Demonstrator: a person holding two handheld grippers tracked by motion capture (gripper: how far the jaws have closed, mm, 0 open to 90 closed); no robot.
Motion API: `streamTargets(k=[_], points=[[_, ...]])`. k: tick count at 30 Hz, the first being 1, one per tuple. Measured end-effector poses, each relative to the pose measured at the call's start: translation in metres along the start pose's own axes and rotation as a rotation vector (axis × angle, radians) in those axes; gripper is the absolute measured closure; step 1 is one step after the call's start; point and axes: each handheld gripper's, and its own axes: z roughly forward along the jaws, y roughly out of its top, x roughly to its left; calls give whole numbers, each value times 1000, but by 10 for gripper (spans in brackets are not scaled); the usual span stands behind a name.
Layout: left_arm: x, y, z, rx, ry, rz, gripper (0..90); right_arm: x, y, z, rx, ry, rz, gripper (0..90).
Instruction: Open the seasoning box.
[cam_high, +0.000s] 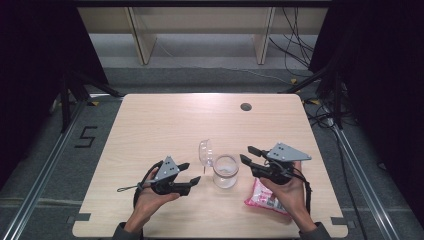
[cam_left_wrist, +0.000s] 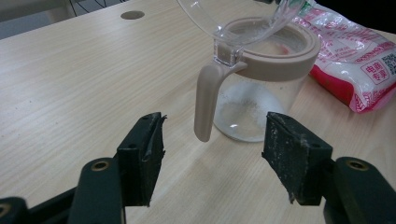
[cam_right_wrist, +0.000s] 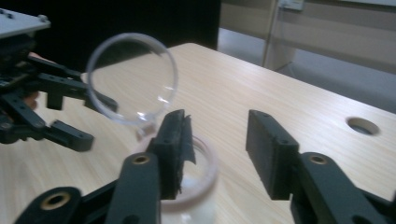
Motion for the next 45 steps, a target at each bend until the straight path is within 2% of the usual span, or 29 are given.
streamTargets(k=[1, 2, 4, 5, 6, 7, 9, 12, 14, 18, 20, 21, 23, 24, 25, 27, 28, 29, 31, 33, 34, 35, 36, 37, 38, 40, 41, 43, 45], points=[[1, 0, 0, -1, -5, 6, 368, -7, -6, -8, 1, -11, 11, 522], [1, 0, -1, -1, 3, 15, 364, -12, -9, -11, -11, -26, -2, 511], [1, 0, 0, 0, 7, 14, 358, -18, -16, -18, -15, -59, 38, 475], [-1, -1, 0, 1, 6, -4, 355, -19, -20, -23, -1, -71, 62, 472], [-1, -1, 0, 1, 6, -4, 354, -19, -20, -23, -1, -71, 62, 472], [-3, -2, 2, -1, -2, -17, 354, -25, -27, -29, -7, -90, 70, 450], [-6, -3, 3, 3, -3, -12, 352, -32, -33, -36, -8, -124, 61, 429], [-9, -4, 4, 7, -8, -14, 349, -40, -41, -45, -10, -143, 84, 409], [-12, -5, 2, 7, 11, -9, 350, -41, -45, -51, 8, -162, 135, 396], [-15, -7, 2, -3, 8, -13, 351, -46, -52, -59, 33, -191, 155, 387], [-21, -9, 2, 2, 9, -28, 350, -50, -58, -65, 27, -214, 205, 379], [-23, -10, 4, -7, -1, -33, 350, -53, -60, -67, 38, -228, 196, 379], [-24, -10, 5, 1, -5, -25, 349, -56, -62, -69, 36, -221, 186, 379], [-29, -10, 6, 10, -11, -20, 349, -56, -66, -72, 50, -250, 233, 377], [-30, -11, 7, 12, -23, -19, 349, -61, -69, -72, 42, -246, 199, 377], [-32, -11, 8, 18, -22, -10, 349, -61, -70, -74, 55, -264, 223, 376], [-37, -11, 11, 16, -34, -16, 349, -62, -74, -76, 56, -272, 256, 375], [-38, -11, 12, 17, -42, -16, 349, -66, -75, -78, 64, -287, 236, 375], [-42, -11, 14, 19, -46, -17, 348, -69, -78, -79, 65, -286, 233, 374], [-45, -10, 16, 15, -55, -16, 348, -68, -80, -79, 84, -302, 263, 372], [-47, -10, 17, 14, -65, -18, 348, -71, -82, -78, 83, -304, 239, 368], [-48, -10, 18, 15, -70, -9, 348, -71, -82, -78, 85, -295, 258, 365], [-51, -9, 19, 12, -69, -24, 348, -71, -83, -78, 95, -304, 273, 360], [-50, -9, 20, 26, -74, 4, 347, -73, -84, -78, 99, -291, 265, 352], [-54, -10, 22, 14, -84, -24, 347, -72, -85, -78, 105, -298, 289, 351], [-54, -10, 23, 27, -91, -9, 346, -76, -88, -77, 113, -302, 253, 342], [-55, -10, 24, 31, -88, -1, 345, -73, -89, -76, 124, -302, 309, 341], [-57, -10, 25, 24, -99, -24, 345, -75, -91, -75, 131, -304, 287, 332], [-57, -10, 25, 34, -108, -16, 344, -77, -93, -74, 146, -301, 297, 327]])
